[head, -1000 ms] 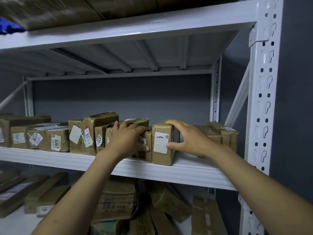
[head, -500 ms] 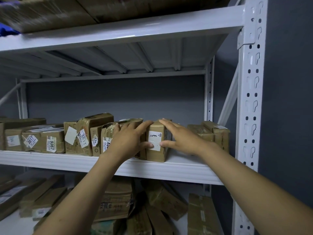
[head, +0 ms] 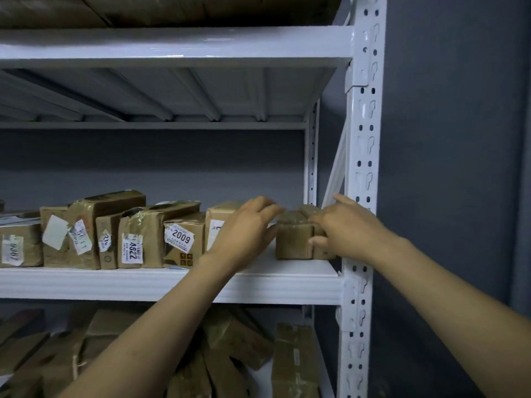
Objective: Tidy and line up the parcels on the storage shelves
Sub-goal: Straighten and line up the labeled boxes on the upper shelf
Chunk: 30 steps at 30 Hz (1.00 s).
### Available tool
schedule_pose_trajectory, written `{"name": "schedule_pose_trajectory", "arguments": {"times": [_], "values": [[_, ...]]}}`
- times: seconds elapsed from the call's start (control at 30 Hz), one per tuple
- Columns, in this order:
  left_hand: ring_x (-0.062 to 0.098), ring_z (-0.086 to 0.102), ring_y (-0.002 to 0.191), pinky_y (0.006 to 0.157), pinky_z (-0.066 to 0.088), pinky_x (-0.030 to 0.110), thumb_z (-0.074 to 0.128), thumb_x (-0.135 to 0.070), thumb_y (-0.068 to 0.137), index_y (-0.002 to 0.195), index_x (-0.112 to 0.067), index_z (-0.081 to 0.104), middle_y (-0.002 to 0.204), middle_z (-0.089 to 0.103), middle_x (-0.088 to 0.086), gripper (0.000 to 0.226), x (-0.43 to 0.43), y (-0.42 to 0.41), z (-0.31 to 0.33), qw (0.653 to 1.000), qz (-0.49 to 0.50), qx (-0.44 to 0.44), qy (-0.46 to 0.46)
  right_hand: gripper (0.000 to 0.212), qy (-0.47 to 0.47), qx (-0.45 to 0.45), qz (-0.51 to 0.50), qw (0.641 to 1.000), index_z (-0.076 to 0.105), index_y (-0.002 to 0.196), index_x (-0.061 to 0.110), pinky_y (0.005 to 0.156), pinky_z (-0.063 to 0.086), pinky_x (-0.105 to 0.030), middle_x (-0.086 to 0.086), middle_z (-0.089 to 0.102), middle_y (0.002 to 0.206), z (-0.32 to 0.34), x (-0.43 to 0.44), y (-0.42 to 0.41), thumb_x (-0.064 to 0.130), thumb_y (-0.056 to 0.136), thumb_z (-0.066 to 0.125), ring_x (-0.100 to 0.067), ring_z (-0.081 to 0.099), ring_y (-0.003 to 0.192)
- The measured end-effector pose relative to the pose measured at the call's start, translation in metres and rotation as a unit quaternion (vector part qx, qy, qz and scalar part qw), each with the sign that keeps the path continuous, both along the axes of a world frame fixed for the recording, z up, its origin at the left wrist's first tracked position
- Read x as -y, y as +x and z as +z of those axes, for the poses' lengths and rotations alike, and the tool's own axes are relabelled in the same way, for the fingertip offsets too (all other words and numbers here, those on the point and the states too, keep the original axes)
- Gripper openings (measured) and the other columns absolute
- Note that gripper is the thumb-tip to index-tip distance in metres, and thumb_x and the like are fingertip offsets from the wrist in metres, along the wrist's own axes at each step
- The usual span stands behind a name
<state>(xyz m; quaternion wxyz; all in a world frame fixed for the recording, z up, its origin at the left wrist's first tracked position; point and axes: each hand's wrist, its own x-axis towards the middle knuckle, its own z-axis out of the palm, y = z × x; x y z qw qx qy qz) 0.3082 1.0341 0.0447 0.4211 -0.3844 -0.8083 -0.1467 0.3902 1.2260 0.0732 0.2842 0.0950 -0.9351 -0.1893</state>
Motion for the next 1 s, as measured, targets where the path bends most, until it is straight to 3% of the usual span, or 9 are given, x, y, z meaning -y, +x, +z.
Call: {"name": "schedule_pose_trajectory", "arguments": {"times": [0.23,0.37,0.6,0.7,0.8,0.87,0.9,0.93,1.0], "values": [[0.032,0.045,0.124,0.096,0.045,0.040,0.060,-0.056,0.084,0.139,-0.031,0.043,0.144,0.034,0.007,0.063,-0.066,-0.025,-0.027,0.983,0.045,0.179,0.017,0.024,0.076,-0.005,-0.003,0.997,0.063,0.095,0.029,0.120,-0.006,-0.034,0.009,0.066,0.101,-0.012,-0.015,0.002,0.048,0.091,0.049,-0.009,0.057,0.106],[0.035,0.054,0.110,0.085,0.046,0.038,0.062,-0.064,0.078,0.126,-0.022,0.048,0.138,0.039,0.012,0.065,-0.080,-0.034,-0.032,0.973,0.103,0.192,0.082,0.028,0.059,-0.008,0.032,0.998,0.065,0.105,0.029,0.114,-0.012,-0.027,0.013,0.064,0.110,-0.013,-0.017,0.008,0.048,0.093,0.049,-0.006,0.052,0.114],[0.034,0.057,0.102,0.084,0.048,0.040,0.067,-0.044,0.078,0.116,-0.013,0.052,0.122,0.050,0.010,0.051,-0.062,-0.021,-0.036,0.957,0.066,0.170,0.226,0.042,0.002,-0.021,0.082,0.996,0.059,0.127,0.026,0.115,-0.012,-0.023,0.010,0.060,0.129,-0.018,-0.021,0.005,0.048,0.093,0.052,-0.007,0.045,0.127],[0.028,0.057,0.101,0.083,0.047,0.036,0.070,-0.039,0.077,0.115,-0.013,0.054,0.123,0.051,0.007,0.048,-0.046,-0.007,-0.036,0.944,0.037,0.127,0.301,0.048,-0.115,0.001,0.098,0.989,0.050,0.138,0.027,0.116,0.009,-0.021,0.009,0.050,0.141,-0.019,-0.013,0.002,0.044,0.094,0.054,-0.009,0.037,0.135],[0.017,0.053,0.108,0.085,0.043,0.025,0.074,-0.034,0.077,0.115,-0.014,0.055,0.123,0.051,0.002,0.047,-0.037,0.007,-0.040,0.932,-0.020,0.083,0.353,0.050,-0.265,0.004,0.121,0.957,0.047,0.140,0.028,0.110,0.034,-0.031,0.007,0.048,0.141,-0.029,0.000,-0.009,0.041,0.093,0.057,-0.013,0.040,0.133],[0.010,0.047,0.115,0.091,0.036,0.018,0.075,-0.030,0.078,0.118,-0.013,0.054,0.126,0.049,-0.001,0.049,-0.036,0.015,-0.045,0.922,-0.060,0.072,0.375,0.056,-0.389,-0.006,0.123,0.913,0.042,0.144,0.024,0.109,0.037,-0.033,0.002,0.050,0.139,-0.035,0.013,-0.020,0.038,0.093,0.058,-0.016,0.044,0.131],[0.006,0.043,0.116,0.094,0.033,0.015,0.075,-0.029,0.079,0.120,-0.012,0.053,0.127,0.047,-0.003,0.050,-0.036,0.019,-0.046,0.915,-0.077,0.070,0.389,0.059,-0.480,0.007,0.126,0.868,0.037,0.146,0.022,0.108,0.040,-0.035,0.002,0.052,0.135,-0.037,0.020,-0.023,0.037,0.093,0.058,-0.017,0.049,0.128],[0.002,0.040,0.117,0.096,0.030,0.010,0.074,-0.028,0.080,0.122,-0.011,0.052,0.128,0.046,-0.004,0.051,-0.036,0.022,-0.047,0.907,-0.091,0.067,0.407,0.062,-0.578,0.036,0.137,0.804,0.032,0.148,0.021,0.105,0.044,-0.039,0.003,0.056,0.128,-0.039,0.027,-0.026,0.038,0.094,0.058,-0.019,0.055,0.122],[-0.003,0.036,0.116,0.095,0.024,0.000,0.072,-0.031,0.081,0.122,-0.011,0.050,0.129,0.044,-0.005,0.050,-0.036,0.027,-0.051,0.887,-0.116,0.066,0.443,0.062,-0.740,0.129,0.193,0.631,0.031,0.146,0.022,0.097,0.051,-0.047,0.003,0.064,0.115,-0.042,0.037,-0.032,0.042,0.094,0.057,-0.023,0.065,0.108]]}}
